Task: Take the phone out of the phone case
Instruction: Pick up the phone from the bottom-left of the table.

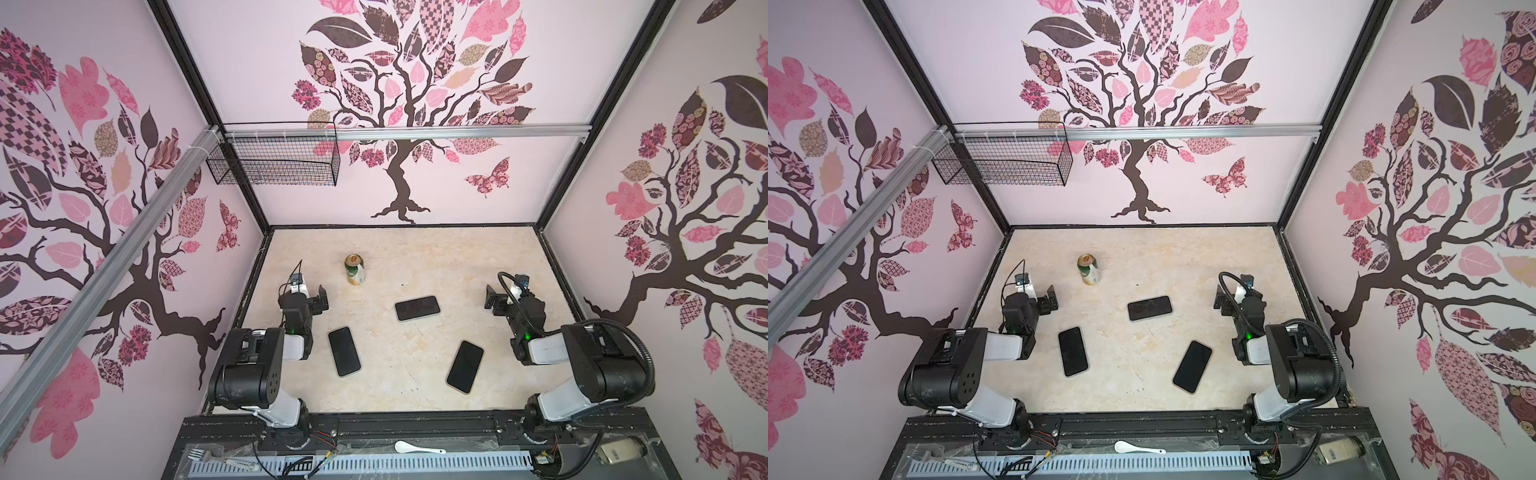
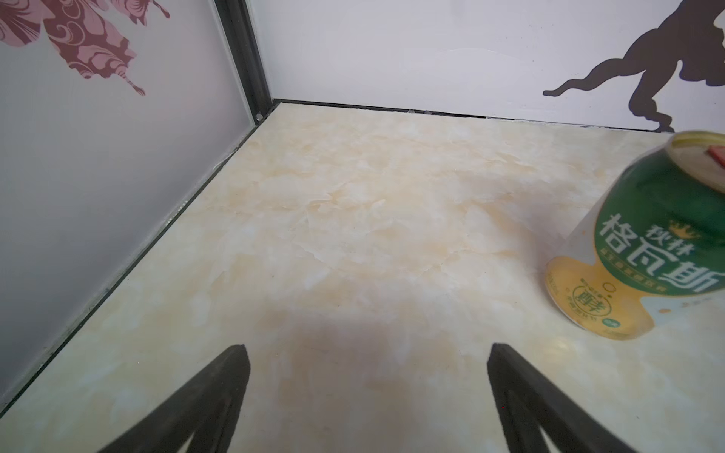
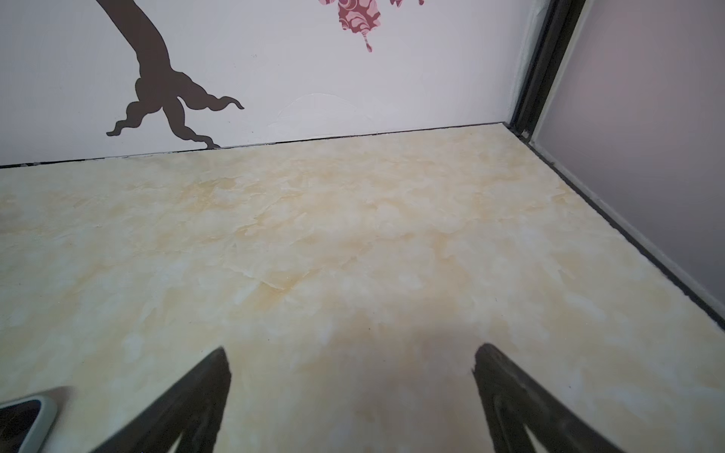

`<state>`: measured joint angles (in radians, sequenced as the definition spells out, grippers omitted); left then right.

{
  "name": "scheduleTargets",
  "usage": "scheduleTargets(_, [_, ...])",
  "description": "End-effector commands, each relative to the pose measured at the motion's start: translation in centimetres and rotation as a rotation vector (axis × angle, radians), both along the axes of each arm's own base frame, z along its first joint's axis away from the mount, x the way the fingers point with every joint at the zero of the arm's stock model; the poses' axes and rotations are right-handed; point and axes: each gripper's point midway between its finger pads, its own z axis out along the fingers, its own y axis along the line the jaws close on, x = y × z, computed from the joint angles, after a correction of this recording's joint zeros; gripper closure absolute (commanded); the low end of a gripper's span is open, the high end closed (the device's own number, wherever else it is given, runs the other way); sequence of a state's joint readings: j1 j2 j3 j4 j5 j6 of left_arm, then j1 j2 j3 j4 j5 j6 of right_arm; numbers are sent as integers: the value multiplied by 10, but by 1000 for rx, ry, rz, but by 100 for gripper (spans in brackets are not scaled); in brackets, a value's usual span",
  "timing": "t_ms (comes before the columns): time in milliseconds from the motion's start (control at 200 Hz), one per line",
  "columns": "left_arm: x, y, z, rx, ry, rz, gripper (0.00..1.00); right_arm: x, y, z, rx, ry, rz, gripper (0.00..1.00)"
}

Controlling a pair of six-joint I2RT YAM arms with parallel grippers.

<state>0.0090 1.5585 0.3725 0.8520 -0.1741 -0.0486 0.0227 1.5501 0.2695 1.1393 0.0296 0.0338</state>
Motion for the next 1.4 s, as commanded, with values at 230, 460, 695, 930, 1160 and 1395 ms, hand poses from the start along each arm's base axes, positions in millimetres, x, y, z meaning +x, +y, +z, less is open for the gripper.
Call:
scheduleTargets(230, [5,-2,7,-5,-21,-19,2,6,-4,6,8,-18,-16,1])
scheduleTargets(460, [5,-2,7,-5,-20,-18,2,6,-4,6,8,-19,-16,0])
scheduleTargets(695, [6,-2,8,-8,-21,-21,2,6,-4,6,8,-20,-15,0])
scheduleTargets(930, [3,-7,12,23,-35,-29,2,-3,1,17,5,-72,14,0])
scheduleTargets(1160, [-9,-12,41,105,-59,30,2,-10,8,47,-27,-66,-9,1])
scheduleTargets(1395, [-28,-16,84,140,-93,172,2,-1,39,97,171,-84,132,1])
